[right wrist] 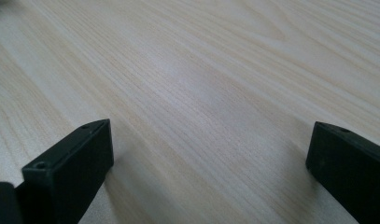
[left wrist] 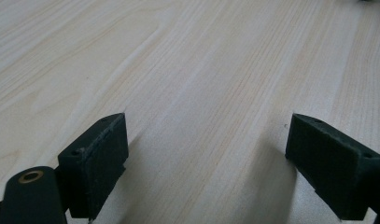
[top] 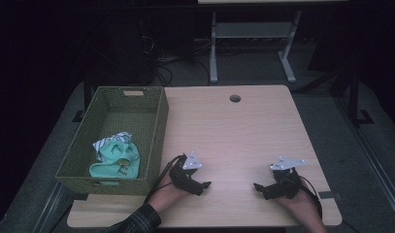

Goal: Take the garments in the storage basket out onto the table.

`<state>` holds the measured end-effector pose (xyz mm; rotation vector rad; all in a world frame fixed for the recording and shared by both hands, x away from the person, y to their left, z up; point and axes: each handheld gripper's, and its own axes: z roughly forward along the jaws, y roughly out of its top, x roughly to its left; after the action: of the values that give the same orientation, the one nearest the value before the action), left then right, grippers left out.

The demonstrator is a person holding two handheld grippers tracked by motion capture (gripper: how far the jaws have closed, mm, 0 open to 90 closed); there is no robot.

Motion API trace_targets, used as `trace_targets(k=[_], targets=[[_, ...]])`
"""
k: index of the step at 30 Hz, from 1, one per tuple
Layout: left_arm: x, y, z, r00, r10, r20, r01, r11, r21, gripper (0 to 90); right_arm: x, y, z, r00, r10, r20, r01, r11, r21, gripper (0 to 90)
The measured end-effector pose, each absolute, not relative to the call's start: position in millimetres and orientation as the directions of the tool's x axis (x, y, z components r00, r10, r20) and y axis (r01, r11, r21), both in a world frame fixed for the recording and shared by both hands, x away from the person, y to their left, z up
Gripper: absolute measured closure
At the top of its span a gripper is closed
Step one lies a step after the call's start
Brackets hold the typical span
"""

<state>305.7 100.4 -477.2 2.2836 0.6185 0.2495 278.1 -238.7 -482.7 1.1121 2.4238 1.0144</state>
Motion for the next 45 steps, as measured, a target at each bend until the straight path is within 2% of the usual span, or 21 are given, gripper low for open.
trace_targets(k=[15,45], targets=[[307,98,-471,0.866,0.499,0.013,0.366,-0.652,0.664,12.8,277,-239,-482,-0.651,0.758,0.037,0.56,0.447,0.698,0.3],[311,97,-452,0.877,0.479,-0.014,0.358,-0.636,0.683,13.1,277,-239,-482,-0.651,0.759,0.038,0.561,0.446,0.697,0.3]])
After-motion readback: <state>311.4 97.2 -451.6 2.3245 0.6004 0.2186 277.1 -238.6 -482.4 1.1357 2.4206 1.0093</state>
